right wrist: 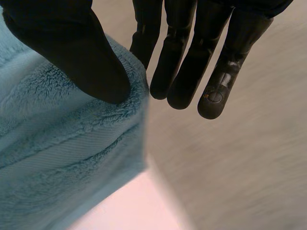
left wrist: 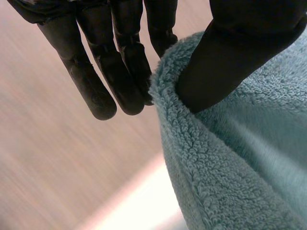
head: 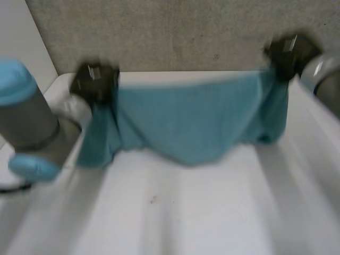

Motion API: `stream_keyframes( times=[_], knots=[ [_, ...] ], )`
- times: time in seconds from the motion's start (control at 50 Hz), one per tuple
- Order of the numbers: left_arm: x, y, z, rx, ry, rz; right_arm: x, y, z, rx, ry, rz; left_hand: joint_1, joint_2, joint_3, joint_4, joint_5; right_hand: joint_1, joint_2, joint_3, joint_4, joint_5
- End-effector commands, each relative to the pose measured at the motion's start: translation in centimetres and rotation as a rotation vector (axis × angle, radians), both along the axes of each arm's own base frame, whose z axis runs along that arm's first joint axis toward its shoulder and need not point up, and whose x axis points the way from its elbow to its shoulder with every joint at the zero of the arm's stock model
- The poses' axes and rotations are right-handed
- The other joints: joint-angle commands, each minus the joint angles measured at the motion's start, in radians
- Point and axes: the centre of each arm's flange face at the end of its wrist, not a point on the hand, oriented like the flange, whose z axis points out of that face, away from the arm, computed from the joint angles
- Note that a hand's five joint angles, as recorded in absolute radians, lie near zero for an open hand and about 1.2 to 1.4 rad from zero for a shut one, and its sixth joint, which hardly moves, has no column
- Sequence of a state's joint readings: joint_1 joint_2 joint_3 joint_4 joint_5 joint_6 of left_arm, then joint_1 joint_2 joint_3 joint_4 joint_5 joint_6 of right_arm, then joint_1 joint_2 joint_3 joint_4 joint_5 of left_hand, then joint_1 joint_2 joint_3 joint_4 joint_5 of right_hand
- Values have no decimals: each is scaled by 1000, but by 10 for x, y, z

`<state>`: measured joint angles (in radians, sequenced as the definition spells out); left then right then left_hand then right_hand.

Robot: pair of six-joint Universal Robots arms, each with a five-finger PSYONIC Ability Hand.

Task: Fold the laundry

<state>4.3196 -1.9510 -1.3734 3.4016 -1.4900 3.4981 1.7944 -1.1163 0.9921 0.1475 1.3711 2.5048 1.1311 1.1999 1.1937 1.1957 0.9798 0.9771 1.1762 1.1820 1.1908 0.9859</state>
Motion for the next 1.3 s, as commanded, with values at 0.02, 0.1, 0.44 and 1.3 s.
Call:
stream_keyframes(
  times=[0.02,0.1,0.44,1.3],
  knots=[
    [10,-18,164,-566,280,93,2,0,135,-528,-383,-23,265,196,203,201,242,419,220,214,205,236],
    [21,-12,192,-703,353,128,0,22,147,-601,-426,0,265,196,203,201,242,419,220,214,205,236],
    [41,-1,-5,-130,72,169,6,68,-33,-63,-252,99,265,196,203,201,242,419,220,214,205,236],
    [103,6,-135,302,-181,311,-19,84,-100,252,-251,-1,-510,-579,-572,-574,-533,419,220,214,205,236]
  ],
)
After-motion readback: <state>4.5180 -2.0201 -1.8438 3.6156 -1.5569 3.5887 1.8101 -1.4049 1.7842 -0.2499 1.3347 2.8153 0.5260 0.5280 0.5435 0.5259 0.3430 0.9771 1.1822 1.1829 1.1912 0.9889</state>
